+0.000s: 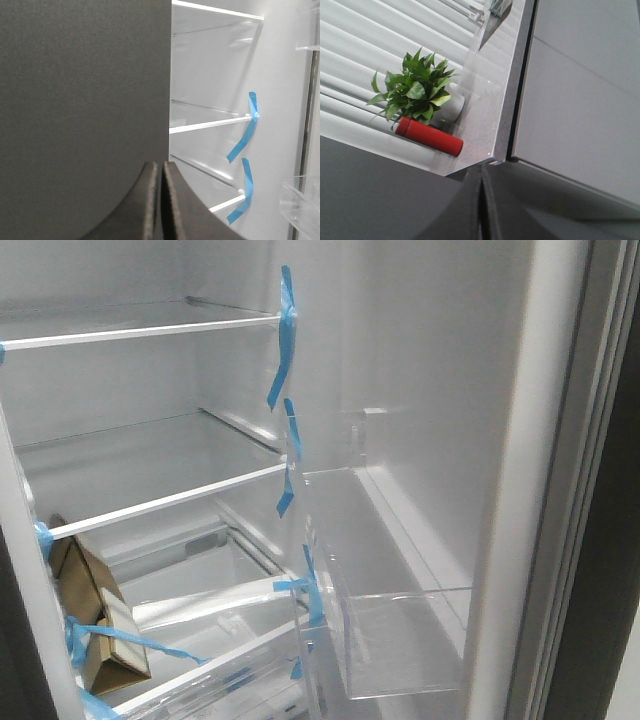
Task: Close fridge door
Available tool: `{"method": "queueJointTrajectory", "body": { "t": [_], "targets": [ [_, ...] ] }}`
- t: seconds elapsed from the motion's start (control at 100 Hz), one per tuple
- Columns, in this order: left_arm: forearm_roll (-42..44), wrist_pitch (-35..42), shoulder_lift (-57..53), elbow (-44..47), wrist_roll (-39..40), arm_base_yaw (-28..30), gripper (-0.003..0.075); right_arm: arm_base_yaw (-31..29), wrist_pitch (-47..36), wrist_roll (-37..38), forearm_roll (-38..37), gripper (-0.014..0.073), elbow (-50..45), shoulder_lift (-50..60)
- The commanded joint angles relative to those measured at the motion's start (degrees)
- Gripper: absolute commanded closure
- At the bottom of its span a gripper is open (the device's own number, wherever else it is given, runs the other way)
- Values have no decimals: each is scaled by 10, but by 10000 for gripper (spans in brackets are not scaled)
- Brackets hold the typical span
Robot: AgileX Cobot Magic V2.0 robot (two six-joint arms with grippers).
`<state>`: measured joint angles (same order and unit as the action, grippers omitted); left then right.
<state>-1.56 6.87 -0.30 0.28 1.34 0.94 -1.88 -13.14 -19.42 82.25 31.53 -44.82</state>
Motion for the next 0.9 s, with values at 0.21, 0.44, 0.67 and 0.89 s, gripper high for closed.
{"method": "queueJointTrajectory", "body": {
  "t": [0.21,0.44,0.67,0.89],
  "targets": [
    [-2,42,-13,20,1,1,740,-2,38,86,24,666,26,-44],
    [-2,42,-13,20,1,1,740,-4,71,90,25,666,62,-100],
    [-2,42,-13,20,1,1,740,-19,183,90,25,666,99,-155],
    [-2,42,-13,20,1,1,740,-30,255,90,25,666,112,-175]
  ]
}}
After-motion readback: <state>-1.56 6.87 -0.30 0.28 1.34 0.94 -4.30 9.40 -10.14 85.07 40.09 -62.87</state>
